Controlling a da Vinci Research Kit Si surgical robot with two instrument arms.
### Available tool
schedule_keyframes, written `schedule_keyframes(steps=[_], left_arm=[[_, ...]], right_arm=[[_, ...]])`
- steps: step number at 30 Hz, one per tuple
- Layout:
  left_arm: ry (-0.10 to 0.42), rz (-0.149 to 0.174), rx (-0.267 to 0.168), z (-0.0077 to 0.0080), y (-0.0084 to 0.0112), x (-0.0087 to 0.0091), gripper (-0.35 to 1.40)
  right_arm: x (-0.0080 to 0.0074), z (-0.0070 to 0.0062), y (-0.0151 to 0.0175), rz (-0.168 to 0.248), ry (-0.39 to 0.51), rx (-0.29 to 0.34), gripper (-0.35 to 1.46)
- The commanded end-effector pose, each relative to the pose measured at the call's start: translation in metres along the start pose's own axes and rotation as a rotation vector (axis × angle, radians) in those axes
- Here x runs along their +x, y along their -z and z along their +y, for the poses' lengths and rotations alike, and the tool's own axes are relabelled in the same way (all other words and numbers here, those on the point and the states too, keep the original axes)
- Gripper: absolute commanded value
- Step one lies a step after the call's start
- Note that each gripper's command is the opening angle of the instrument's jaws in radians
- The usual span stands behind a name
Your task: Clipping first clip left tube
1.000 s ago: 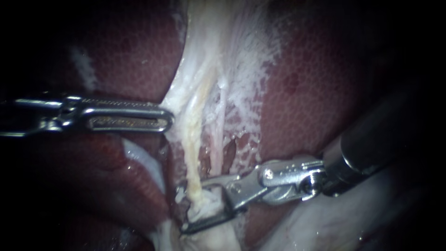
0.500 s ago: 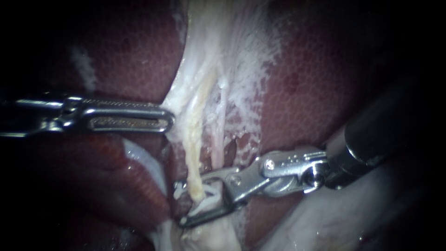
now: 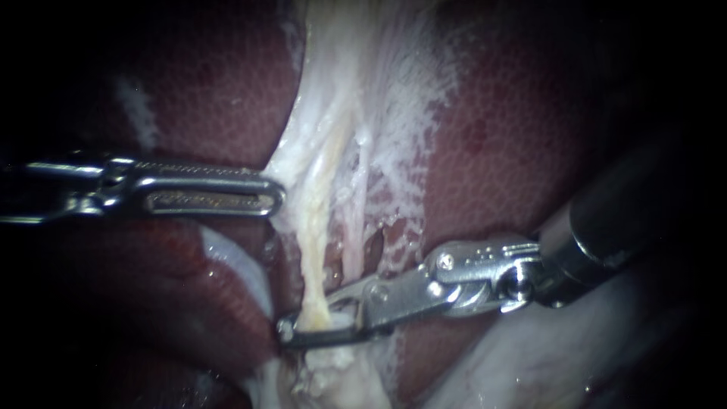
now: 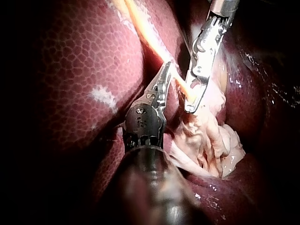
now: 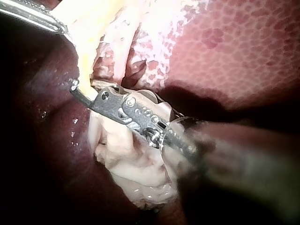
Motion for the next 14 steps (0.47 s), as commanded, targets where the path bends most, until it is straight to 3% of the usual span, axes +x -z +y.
schedule_keyframes(steps=[1,14], left_arm=[[0.000,0.000,0.000,0.0000,0.0000,0.0000,-0.35],[0.000,0.000,0.000,0.0000,-0.0001,0.0000,-0.35]], right_arm=[[0.0000,0.0000,0.0000,0.000,-0.001,0.002,-0.35],[0.0000,-0.0001,0.0000,-0.001,-0.005,0.005,-0.35]])
